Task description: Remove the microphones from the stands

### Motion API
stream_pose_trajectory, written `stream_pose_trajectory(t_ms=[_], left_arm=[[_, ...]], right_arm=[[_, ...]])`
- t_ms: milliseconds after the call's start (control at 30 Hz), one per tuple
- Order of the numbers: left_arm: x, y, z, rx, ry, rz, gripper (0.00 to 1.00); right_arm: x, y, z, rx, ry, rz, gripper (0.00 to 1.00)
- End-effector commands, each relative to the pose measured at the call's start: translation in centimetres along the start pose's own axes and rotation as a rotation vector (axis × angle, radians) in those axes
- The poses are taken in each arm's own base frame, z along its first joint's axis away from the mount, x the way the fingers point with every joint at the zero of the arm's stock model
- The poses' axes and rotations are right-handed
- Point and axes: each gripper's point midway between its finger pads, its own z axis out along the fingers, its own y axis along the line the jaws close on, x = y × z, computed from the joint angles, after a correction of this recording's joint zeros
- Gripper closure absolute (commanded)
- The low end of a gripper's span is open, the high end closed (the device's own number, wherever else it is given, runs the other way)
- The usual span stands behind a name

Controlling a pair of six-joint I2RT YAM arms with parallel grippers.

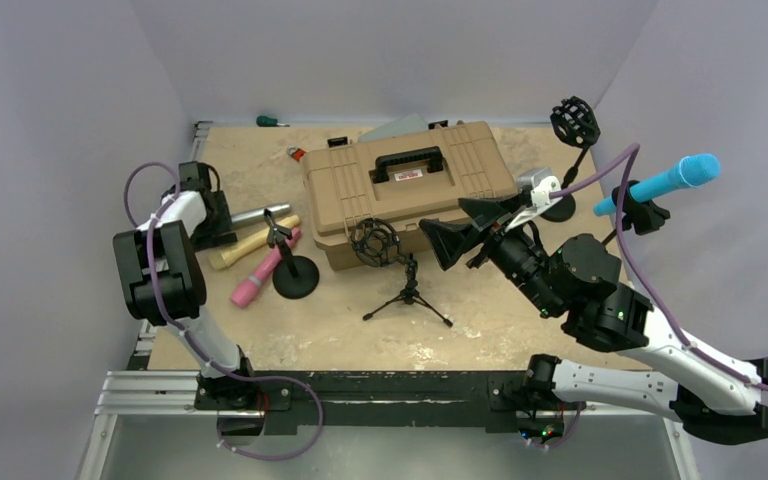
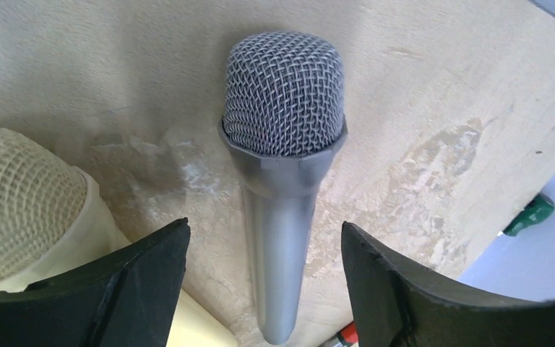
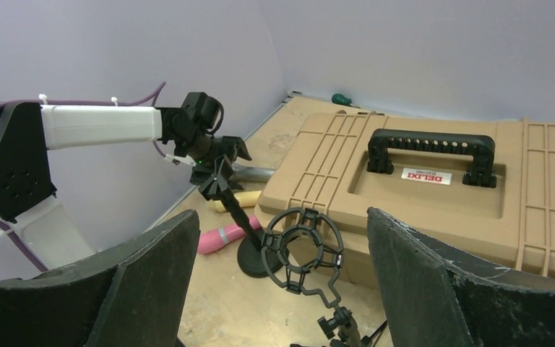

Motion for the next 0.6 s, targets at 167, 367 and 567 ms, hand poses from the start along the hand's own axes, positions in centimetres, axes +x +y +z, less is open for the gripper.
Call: stream_pose_trajectory(t_ms=[167, 367, 567], left_arm=[[-0.8, -5.4, -7.3, 0.205, 0.022, 0.069, 0.24], [-0.6, -5.5, -14.3, 0.387, 0.102, 0.091, 0.24], [1.1, -5.8, -23.4, 0.705, 0.179, 0.331, 0.23]], right_arm=[[-0.7, 0.0, 0.1, 0.010, -0.037, 0.033, 0.17], [-0.2, -2.0, 0.8, 0.136, -0.029, 0.006, 0.16], [-0.1, -6.4, 1.4, 0.443, -0.028, -0.074, 0.10]])
